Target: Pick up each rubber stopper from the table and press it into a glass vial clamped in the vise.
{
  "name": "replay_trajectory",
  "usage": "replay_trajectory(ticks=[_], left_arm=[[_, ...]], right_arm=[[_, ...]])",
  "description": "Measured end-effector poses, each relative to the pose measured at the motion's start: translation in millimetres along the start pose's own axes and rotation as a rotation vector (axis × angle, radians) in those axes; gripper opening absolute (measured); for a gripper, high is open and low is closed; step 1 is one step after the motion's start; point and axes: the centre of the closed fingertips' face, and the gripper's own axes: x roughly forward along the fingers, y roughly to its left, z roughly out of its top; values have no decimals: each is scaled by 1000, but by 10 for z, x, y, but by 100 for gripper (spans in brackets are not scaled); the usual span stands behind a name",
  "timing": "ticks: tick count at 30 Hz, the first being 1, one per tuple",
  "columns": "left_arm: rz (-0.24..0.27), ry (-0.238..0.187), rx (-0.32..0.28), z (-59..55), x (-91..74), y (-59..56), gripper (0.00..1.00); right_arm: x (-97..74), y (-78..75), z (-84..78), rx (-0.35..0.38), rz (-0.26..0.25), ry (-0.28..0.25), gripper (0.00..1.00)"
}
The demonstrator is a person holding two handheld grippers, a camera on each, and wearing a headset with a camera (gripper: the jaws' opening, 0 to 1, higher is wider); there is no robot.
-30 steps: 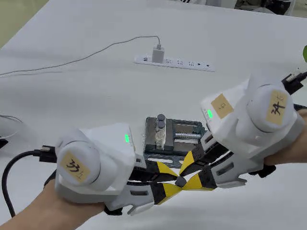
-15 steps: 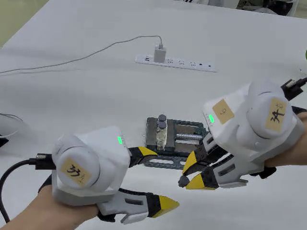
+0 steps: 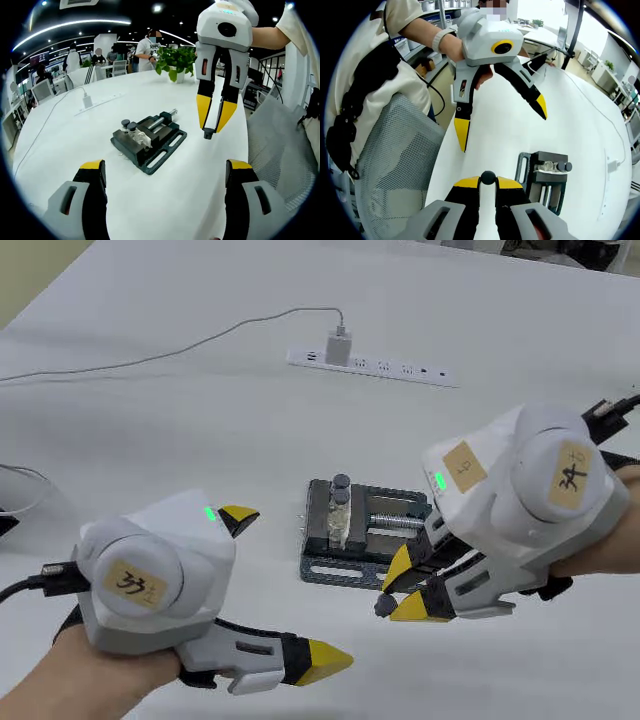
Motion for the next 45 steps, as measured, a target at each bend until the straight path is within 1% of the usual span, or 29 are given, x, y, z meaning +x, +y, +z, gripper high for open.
replay_trajectory(ticks=[3, 5, 7, 9, 13, 14, 16, 19, 20, 22, 23, 24, 26, 27, 30, 32, 38, 41, 42, 45], left_arm=[[15, -4, -10, -10, -23, 40, 99], [26, -5, -15, -20, -34, 67, 99], [37, -15, -27, -16, -51, 90, 99], [38, -18, -33, -19, -56, 96, 98], [47, -22, -43, -27, -64, 116, 97], [50, -22, -42, -29, -65, 122, 96], [52, -23, -46, -36, -66, 126, 96], [56, -26, -55, -44, -68, 132, 95], [57, -26, -57, -48, -69, 135, 95], [59, -19, -64, -71, -70, 141, 94], [60, -18, -65, -80, -69, 144, 93], [61, -19, -68, -87, -68, 146, 93], [60, -20, -71, -92, -69, 146, 93], [61, -20, -73, -99, -68, 149, 93], [60, -16, -77, -114, -67, 151, 93], [60, -17, -77, -116, -67, 159, 93], [55, -10, -81, -134, -55, 181, 91], [56, -12, -86, -133, -39, 199, 91], [56, -11, -87, -135, -32, 205, 91], [56, -13, -92, -133, -22, 216, 91]], right_arm=[[0, -50, -3, -11, -6, 6, 6], [-6, -106, -6, -25, -16, 11, 6], [-17, -170, -7, -33, -22, 17, 6], [-28, -229, -9, -42, -30, 23, 6], [-61, -369, -22, -76, -45, 46, 6], [-69, -416, -30, -97, -52, 59, 6], [-72, -455, -32, -119, -49, 71, 6], [-75, -575, -53, -199, -61, 119, 6], [-74, -634, -49, -233, -80, 130, 5], [-64, -697, -70, -291, -92, 172, 5], [-55, -719, -49, -307, -97, 166, 5], [-41, -739, -43, -335, -93, 174, 5], [-28, -790, -33, -379, -102, 187, 5], [-8, -791, -32, -398, -89, 189, 5], [24, -830, -12, -412, -79, 179, 5], [40, -867, -22, -444, -73, 183, 5], [75, -962, -63, -508, -61, 203, 5], [121, -1040, -109, -546, -52, 215, 5], [129, -1050, -88, -569, -54, 214, 5], [148, -1062, -38, -594, -55, 210, 5]])
